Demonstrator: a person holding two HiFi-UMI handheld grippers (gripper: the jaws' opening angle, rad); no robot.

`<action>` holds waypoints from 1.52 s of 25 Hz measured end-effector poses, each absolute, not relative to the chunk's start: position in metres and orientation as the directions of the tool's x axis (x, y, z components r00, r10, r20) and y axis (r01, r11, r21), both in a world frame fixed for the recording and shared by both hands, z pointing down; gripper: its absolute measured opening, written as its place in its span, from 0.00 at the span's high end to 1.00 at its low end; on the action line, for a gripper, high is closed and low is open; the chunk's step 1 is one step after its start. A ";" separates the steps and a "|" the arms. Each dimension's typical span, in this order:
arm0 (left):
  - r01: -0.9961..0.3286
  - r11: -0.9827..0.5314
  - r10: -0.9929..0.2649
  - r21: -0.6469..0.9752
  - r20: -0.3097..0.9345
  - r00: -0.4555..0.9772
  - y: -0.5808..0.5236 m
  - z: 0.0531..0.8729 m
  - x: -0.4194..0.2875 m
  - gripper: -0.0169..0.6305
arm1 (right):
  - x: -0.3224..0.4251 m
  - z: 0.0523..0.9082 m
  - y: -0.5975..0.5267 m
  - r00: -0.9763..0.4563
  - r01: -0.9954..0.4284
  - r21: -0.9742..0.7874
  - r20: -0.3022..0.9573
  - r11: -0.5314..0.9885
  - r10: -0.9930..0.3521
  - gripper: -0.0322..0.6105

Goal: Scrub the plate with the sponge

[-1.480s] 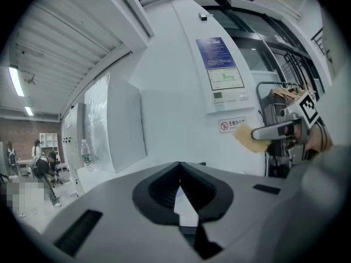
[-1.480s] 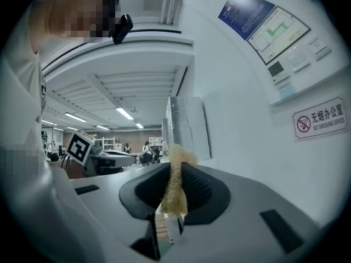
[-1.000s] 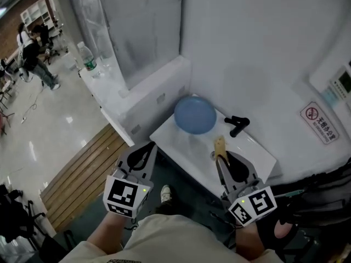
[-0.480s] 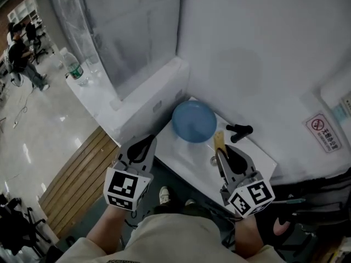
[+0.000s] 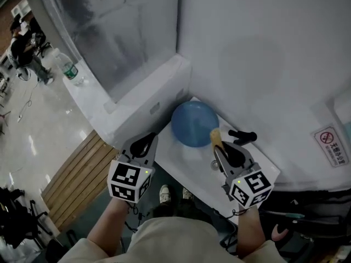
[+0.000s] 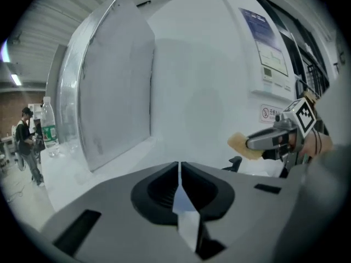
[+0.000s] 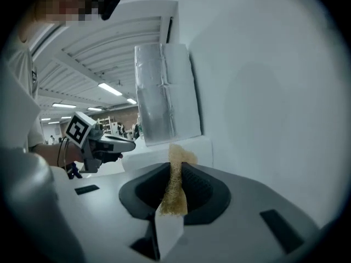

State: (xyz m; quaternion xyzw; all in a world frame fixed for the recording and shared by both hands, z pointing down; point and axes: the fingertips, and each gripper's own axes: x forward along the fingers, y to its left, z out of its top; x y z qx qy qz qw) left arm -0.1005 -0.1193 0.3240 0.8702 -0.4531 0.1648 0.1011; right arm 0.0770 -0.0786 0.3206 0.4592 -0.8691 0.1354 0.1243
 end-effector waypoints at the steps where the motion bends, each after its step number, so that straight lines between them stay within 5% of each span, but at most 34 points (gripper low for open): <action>1: -0.822 -0.569 -0.747 0.037 0.395 0.535 -0.126 0.331 -0.097 0.90 | 0.076 0.327 -0.087 -0.556 -0.823 -0.114 0.365 0.557 -0.747 0.84; 3: -0.822 -0.567 -0.733 0.050 0.424 0.531 -0.140 0.345 -0.089 0.81 | 0.074 0.338 -0.104 -0.575 -0.806 -0.111 0.387 0.582 -0.721 0.84; 17: -0.830 -0.485 -0.553 0.275 0.639 0.535 -0.229 0.502 -0.057 0.75 | 0.031 0.443 -0.219 -0.660 -0.707 -0.155 0.493 0.690 -0.567 0.84; 38: -0.806 -0.326 -0.345 0.495 0.731 0.589 -0.250 0.623 -0.040 0.82 | 0.009 0.597 -0.243 -0.645 -0.657 -0.250 0.675 0.712 -0.359 0.84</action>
